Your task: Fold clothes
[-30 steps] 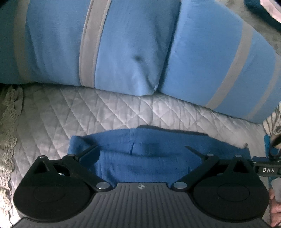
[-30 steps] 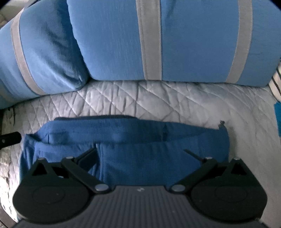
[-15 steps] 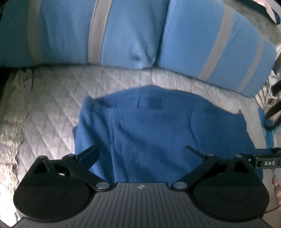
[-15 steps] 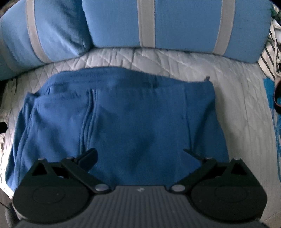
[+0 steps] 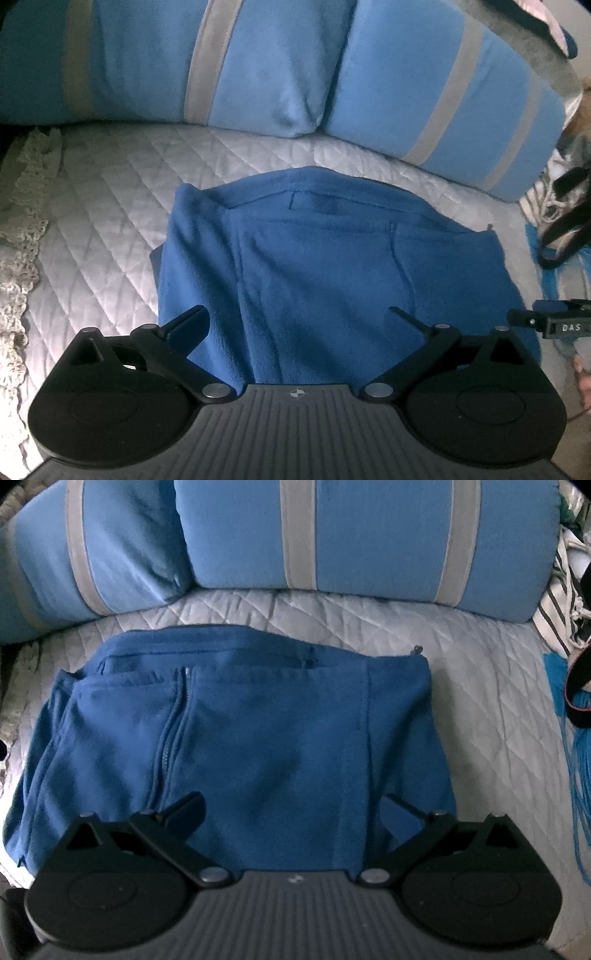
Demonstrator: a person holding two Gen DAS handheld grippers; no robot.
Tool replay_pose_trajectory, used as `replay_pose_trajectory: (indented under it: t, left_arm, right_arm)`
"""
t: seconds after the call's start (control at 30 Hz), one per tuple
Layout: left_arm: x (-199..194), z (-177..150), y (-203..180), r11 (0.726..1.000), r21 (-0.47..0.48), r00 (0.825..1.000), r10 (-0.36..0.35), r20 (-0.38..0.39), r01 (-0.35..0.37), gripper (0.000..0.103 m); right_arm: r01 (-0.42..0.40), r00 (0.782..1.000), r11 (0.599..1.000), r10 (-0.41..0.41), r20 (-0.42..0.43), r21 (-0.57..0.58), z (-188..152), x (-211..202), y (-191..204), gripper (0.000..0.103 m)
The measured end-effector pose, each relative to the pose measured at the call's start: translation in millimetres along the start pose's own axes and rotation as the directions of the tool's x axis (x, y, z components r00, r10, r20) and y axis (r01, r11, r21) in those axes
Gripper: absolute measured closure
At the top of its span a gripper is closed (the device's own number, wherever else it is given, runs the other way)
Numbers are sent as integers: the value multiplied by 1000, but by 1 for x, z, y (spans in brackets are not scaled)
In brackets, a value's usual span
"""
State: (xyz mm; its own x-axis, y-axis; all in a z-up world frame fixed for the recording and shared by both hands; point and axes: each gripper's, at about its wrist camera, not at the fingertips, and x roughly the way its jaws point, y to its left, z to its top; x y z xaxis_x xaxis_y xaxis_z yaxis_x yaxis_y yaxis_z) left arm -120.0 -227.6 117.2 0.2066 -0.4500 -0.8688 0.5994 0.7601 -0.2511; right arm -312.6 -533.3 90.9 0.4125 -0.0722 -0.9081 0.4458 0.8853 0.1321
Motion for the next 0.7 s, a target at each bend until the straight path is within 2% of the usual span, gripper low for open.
replay_pose_trajectory:
  t: [0.13, 0.27, 0.4, 0.53, 0.6, 0.7]
  left_arm:
    - [-2, -1, 24, 996, -40, 997, -80, 8, 80, 0]
    - [-4, -5, 53, 979, -99, 983, -177, 41, 181, 0]
    - [-3, -11, 81, 962, -129, 970, -235, 67, 242, 0]
    - [-7, -17, 101, 928, -104, 931, -348, 112, 359, 0]
    - [-9, -21, 109, 918, -94, 919, -371, 134, 384, 0]
    - [-6, -26, 118, 914, -93, 915, -380, 138, 394, 0]
  right_arm:
    - [-45, 998, 999, 44, 50, 4, 2, -6, -21, 0]
    - [-150, 983, 988, 151, 107, -22, -2, -10, -44, 0]
    - [-253, 967, 967, 251, 52, 25, -6, -1, -71, 0]
    - [-304, 953, 952, 304, 6, 47, -12, 8, -92, 0]
    - [-331, 944, 943, 331, 0, 30, -16, 12, -101, 0]
    - [-365, 931, 930, 365, 13, 42, -22, 17, -122, 0]
